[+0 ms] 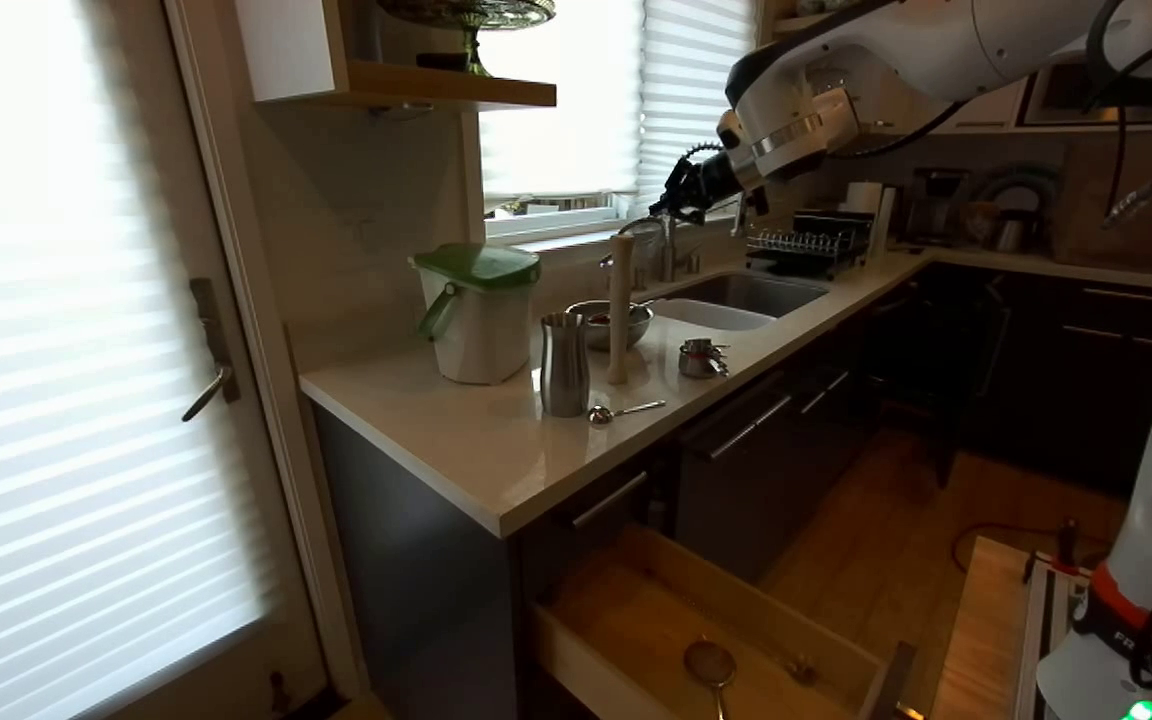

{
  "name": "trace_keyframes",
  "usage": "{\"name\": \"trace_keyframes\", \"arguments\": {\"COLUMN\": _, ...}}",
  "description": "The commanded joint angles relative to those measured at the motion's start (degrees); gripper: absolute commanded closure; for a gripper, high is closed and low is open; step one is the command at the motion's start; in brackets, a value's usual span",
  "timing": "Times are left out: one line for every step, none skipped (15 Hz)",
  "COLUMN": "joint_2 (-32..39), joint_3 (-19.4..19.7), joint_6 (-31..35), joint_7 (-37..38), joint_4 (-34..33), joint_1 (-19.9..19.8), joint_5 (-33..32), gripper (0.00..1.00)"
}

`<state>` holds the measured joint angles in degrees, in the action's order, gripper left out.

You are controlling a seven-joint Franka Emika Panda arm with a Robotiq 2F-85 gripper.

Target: Remove the strainer from the silver tin and put it in the silver bowl

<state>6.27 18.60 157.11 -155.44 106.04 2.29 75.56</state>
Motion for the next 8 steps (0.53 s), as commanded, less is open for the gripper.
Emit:
{"name": "trace_keyframes", "arguments": {"joint_2": 1.5, "joint_3": 0.1, "joint_6": -3.2, "joint_7": -2.0, "joint_4": 0.3, "joint_1": -0.8, "joint_5": -0.3, "gripper": 0.99}}
{"name": "trace_keyframes", "arguments": {"joint_2": 2.3, "joint_3": 0.0, "joint_6": -3.1, "joint_7": -2.0, "joint_4": 0.2, "joint_1": -0.9, "joint_5": -0.7, "gripper": 0.99}}
{"name": "trace_keyframes", "arguments": {"joint_2": 2.8, "joint_3": 0.0, "joint_6": -3.1, "joint_7": -2.0, "joint_4": 0.2, "joint_1": -1.0, "joint_5": -0.9, "gripper": 0.99}}
{"name": "trace_keyframes", "arguments": {"joint_2": 3.0, "joint_3": 0.0, "joint_6": -3.1, "joint_7": -2.0, "joint_4": 0.6, "joint_1": -1.0, "joint_5": -1.1, "gripper": 0.99}}
{"name": "trace_keyframes", "arguments": {"joint_2": 3.4, "joint_3": 0.0, "joint_6": -3.0, "joint_7": -2.0, "joint_4": 0.7, "joint_1": -1.1, "joint_5": -1.0, "gripper": 0.99}}
{"name": "trace_keyframes", "arguments": {"joint_2": 3.8, "joint_3": -0.1, "joint_6": -2.8, "joint_7": -2.0, "joint_4": 0.6, "joint_1": -1.2, "joint_5": -0.9, "gripper": 0.99}}
{"name": "trace_keyframes", "arguments": {"joint_2": 4.2, "joint_3": -0.2, "joint_6": -2.6, "joint_7": -2.0, "joint_4": 0.1, "joint_1": -1.3, "joint_5": -1.0, "gripper": 0.99}}
{"name": "trace_keyframes", "arguments": {"joint_2": 4.5, "joint_3": -0.5, "joint_6": -2.3, "joint_7": -2.0, "joint_4": -0.4, "joint_1": -1.4, "joint_5": -0.8, "gripper": 0.99}}
